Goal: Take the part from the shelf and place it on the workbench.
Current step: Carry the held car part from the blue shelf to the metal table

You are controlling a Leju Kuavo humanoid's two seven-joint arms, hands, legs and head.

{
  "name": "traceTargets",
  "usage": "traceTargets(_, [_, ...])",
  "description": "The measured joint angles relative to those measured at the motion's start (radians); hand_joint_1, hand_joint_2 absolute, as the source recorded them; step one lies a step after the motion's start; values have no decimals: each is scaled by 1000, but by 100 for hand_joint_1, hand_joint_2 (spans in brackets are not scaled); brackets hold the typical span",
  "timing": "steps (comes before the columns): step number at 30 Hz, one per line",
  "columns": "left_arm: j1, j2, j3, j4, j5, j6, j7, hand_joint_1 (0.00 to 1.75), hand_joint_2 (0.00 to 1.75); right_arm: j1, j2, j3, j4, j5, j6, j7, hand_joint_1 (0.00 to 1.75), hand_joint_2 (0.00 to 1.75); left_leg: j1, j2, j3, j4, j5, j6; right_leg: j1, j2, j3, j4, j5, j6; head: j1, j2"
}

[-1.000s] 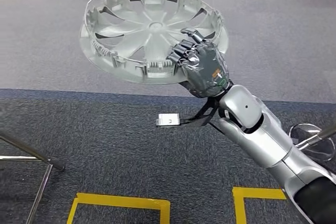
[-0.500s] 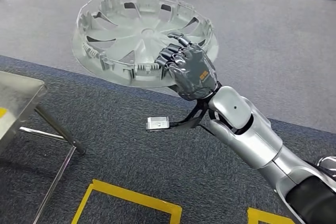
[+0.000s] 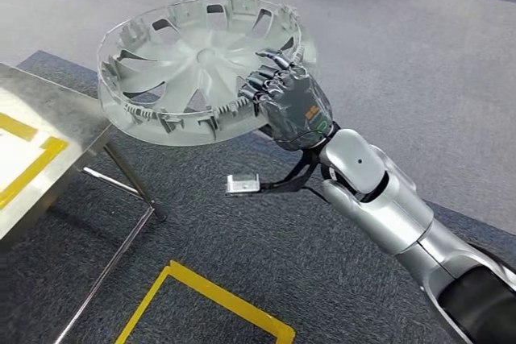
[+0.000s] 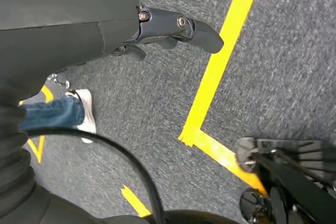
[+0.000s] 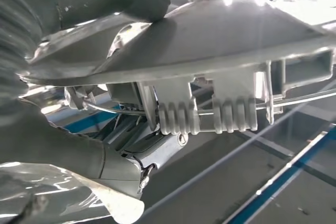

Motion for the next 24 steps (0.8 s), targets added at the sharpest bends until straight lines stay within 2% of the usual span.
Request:
traceTargets(1, [0,0,0,0,-2,10,-3,0,175,1,0,0,1,0,0,0,175,175,3,3,-10,20,3,-4,0,-15,4,0,-3,1,0,0])
traceTargets(2, [1,0,0,0,-4,25,-8,0,175,3,0,0,1,0,0,0,175,175,6,7,0,0,24,-6,0,-29,8,0,-7,2,0,0])
traceTargets(3, [2,1,0,0,-6,44,-13,0,175,6,0,0,2,1,-1,0,175,175,8,16,29,-55,59,-7,0,-43,14,1,-12,4,0,0])
traceTargets(5, [2,1,0,0,-11,84,-25,0,175,11,0,-1,2,2,-2,1,175,175,1,57,97,-188,112,-1,2,-66,26,1,-21,12,0,0])
traceTargets(6, [1,1,0,0,-13,99,-29,0,175,13,0,-3,2,3,-3,3,175,175,-5,74,118,-230,121,5,5,-77,29,1,-26,17,0,0])
traceTargets(7, [0,1,0,0,-15,110,-31,0,175,15,0,-5,1,3,-4,3,175,175,-10,85,127,-248,119,13,8,-87,32,1,-29,22,0,0])
traceTargets(9, [0,1,0,0,-19,119,-31,0,175,16,0,-8,1,8,-6,5,175,175,-13,69,128,-253,116,28,10,-105,38,-1,-36,33,2,0])
traceTargets(10, [1,1,0,0,-22,120,-30,0,175,17,0,-8,1,11,-6,6,175,175,-11,58,131,-255,115,34,7,-94,38,3,-44,38,3,0])
traceTargets(11, [2,1,0,0,-24,121,-29,0,175,17,0,-9,1,15,-7,7,175,175,-8,47,134,-258,116,40,4,-70,30,22,-59,42,5,0])
traceTargets(12, [1,1,0,0,-27,121,-28,0,175,19,0,-10,1,18,-8,8,175,175,-5,37,136,-261,117,47,0,-38,10,63,-82,45,7,0])
traceTargets(13, [0,1,0,0,-29,119,-26,0,175,22,-1,-11,1,21,-10,9,175,175,-4,26,137,-262,116,51,-2,-6,-21,124,-110,47,10,0])
traceTargets(14, [-3,1,1,0,-30,118,-25,0,175,25,-1,-12,2,22,-12,10,175,175,-4,14,137,-262,116,55,-3,10,-60,194,-137,47,11,0])
traceTargets(15, [-4,0,1,0,-32,116,-25,0,175,29,-1,-13,3,24,-13,11,175,175,-4,1,137,-262,115,56,-3,17,-95,254,-153,48,12,0])
traceTargets(16, [-5,-1,1,0,-33,114,-24,0,175,32,-2,-14,4,26,-14,11,175,175,-5,-14,138,-261,115,57,-2,19,-118,284,-150,48,12,0])
traceTargets(17, [-5,-2,1,0,-35,113,-24,0,175,34,-2,-14,5,28,-15,10,175,175,-5,-29,139,-260,114,57,-2,21,-123,276,-128,47,12,0])
traceTargets(18, [-5,-2,1,0,-37,112,-24,0,175,34,-2,-14,7,31,-15,10,175,175,-5,-44,140,-259,114,56,-3,26,-109,229,-89,45,12,0])
traceTargets(19, [-5,-2,1,0,-38,112,-24,0,175,34,-2,-14,8,34,-15,10,175,175,-4,-58,141,-258,113,54,-5,43,-85,160,-46,43,12,0])
traceTargets(20, [-5,-2,1,0,-39,112,-24,0,175,34,-2,-14,9,37,-15,10,175,175,-5,-71,138,-255,112,51,-8,66,-56,97,-17,41,12,0])
traceTargets(21, [-6,-2,1,0,-41,112,-24,0,175,34,-2,-14,11,38,-17,10,175,175,-4,-83,134,-252,112,46,-10,87,-34,49,-1,40,12,0])
traceTargets(22, [-6,-1,1,0,-42,111,-24,0,175,34,-2,-14,12,39,-18,10,175,175,-2,-94,128,-250,114,41,-11,100,-21,25,1,39,11,0])
traceTargets(23, [-6,-1,1,0,-43,111,-24,0,175,34,-2,-12,12,39,-19,9,175,175,0,-106,124,-250,117,35,-10,99,-15,19,-3,38,10,0])
traceTargets(24, [-5,0,1,0,-44,111,-24,0,175,33,-1,-11,13,39,-20,9,175,175,2,-118,121,-251,119,29,-10,87,-13,15,-5,36,11,0])
